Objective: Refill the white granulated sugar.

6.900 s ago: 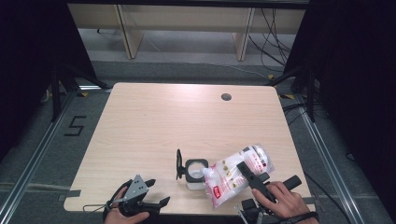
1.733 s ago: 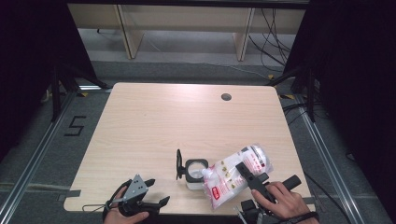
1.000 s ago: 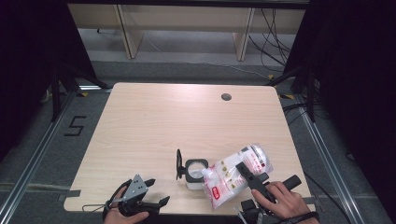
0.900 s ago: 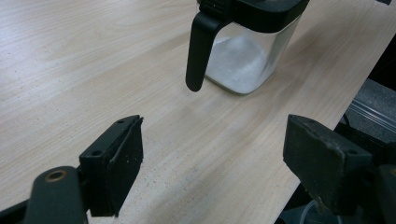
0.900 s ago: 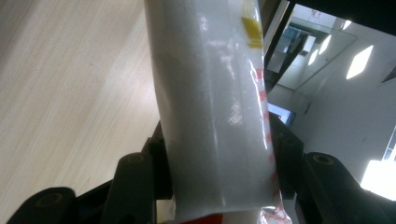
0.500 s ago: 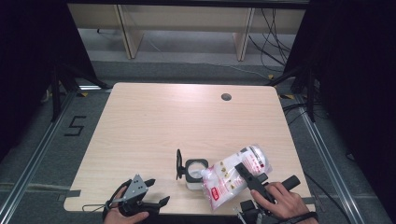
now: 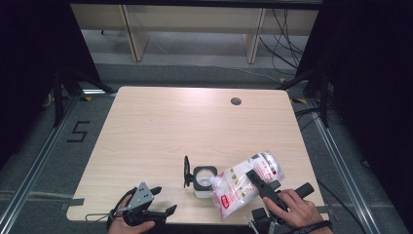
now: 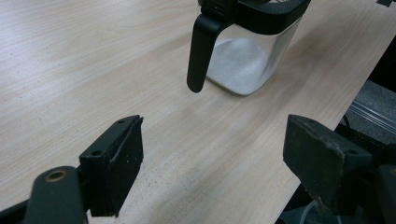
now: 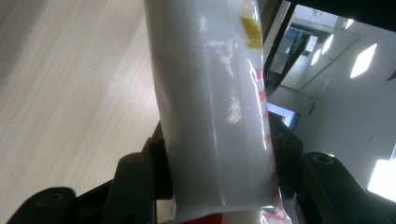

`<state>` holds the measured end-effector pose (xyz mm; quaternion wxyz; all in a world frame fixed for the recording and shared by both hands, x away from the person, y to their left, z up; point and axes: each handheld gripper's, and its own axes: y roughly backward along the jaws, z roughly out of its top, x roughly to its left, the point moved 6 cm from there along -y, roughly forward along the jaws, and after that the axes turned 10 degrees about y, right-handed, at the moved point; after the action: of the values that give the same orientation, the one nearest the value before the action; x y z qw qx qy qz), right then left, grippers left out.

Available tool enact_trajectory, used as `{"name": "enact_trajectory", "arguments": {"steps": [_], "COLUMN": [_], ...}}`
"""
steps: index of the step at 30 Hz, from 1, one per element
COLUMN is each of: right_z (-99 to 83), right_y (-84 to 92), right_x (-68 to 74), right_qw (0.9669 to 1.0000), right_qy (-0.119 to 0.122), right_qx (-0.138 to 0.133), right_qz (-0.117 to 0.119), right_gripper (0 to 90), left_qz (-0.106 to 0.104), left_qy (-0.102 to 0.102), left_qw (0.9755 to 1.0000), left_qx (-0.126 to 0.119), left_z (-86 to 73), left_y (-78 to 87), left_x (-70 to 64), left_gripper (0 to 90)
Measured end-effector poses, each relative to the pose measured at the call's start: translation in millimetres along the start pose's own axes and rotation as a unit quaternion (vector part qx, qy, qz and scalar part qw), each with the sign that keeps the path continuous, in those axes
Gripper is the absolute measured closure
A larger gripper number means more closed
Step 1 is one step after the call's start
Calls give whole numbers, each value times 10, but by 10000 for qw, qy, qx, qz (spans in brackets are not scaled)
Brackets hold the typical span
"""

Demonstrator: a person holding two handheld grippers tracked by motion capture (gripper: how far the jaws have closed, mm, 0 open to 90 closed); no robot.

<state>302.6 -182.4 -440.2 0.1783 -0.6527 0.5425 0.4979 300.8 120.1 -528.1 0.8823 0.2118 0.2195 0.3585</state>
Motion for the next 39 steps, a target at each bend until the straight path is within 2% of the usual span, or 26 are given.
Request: {"name": "enact_trajectory", "arguments": {"steps": [1,2,3,5,8,10,12,14,17,19,22,23,24,26,27,29,31,32,35,37,38,39], "right_z": [0,2,3,5,8,10,5,-3,4,5,28,36,42,37,32,25,24,25,25,28,28,22], "right_y": [-1,-4,-6,-6,-16,-29,-32,-27,-49,-53,-87,-92,-105,-112,-114,-126,-134,-139,-150,-163,-170,-162], "right_x": [6,2,5,19,14,11,16,43,54,83,91,119,115,131,153,154,175,181,189,199,193,224], "right_qw": [10000,10000,10000,10000,10000,10000,10000,9999,9999,9998,9998,9998,9998,9997,9996,9997,9996,9996,9995,9996,9996,9993], "right_qy": [-1,11,3,-92,-20,-2,26,-90,-65,-149,6,-99,-30,-86,-192,-79,-172,-171,-72,-150,-91,-199], "right_qx": [-2,-15,-21,4,-32,-87,-75,6,-50,-12,-82,-79,-133,-99,-78,-75,-58,-69,-70,-90,-119,-56], "right_qz": [18,6,24,38,82,14,30,123,81,155,170,142,144,207,190,227,217,215,295,238,257,323], "right_gripper": [557,557,557,557,557,559,560,561,565,569,578,583,585,587,588,590,592,592,595,596,596,597], "left_qz": [-37,-4,-17,35,-9,-19,39,15,-10,-9,9,-10,-10,-7,-6,-10,34,26,-9,-5,-5,-8], "left_qy": [64,2,69,36,69,32,20,47,23,15,65,11,11,56,47,77,72,13,21,64,64,21], "left_qw": [9999,10000,10000,10000,10000,10000,10000,10000,10000,10000,10000,10000,10000,10000,10000,10000,10000,10000,10000,10000,10000,10000], "left_qx": [-70,-4,-52,10,-47,-32,14,-19,-21,-25,-27,-20,-20,-26,-27,-27,14,13,-28,-33,-33,-27], "left_z": [5,0,4,1,5,4,1,2,5,6,2,5,5,3,4,2,0,3,6,4,4,5], "left_y": [-12,-3,-7,7,-6,-5,8,3,3,4,3,4,4,3,2,1,8,8,4,2,2,3], "left_x": [-15,0,-11,2,-9,-6,-1,0,-2,-1,-4,-2,-2,-4,-2,-7,-8,-1,-1,-4,-4,0], "left_gripper": [195,196,196,196,196,196,196,196,196,196,196,196,196,196,196,196,196,196,196,196,196,196]}}
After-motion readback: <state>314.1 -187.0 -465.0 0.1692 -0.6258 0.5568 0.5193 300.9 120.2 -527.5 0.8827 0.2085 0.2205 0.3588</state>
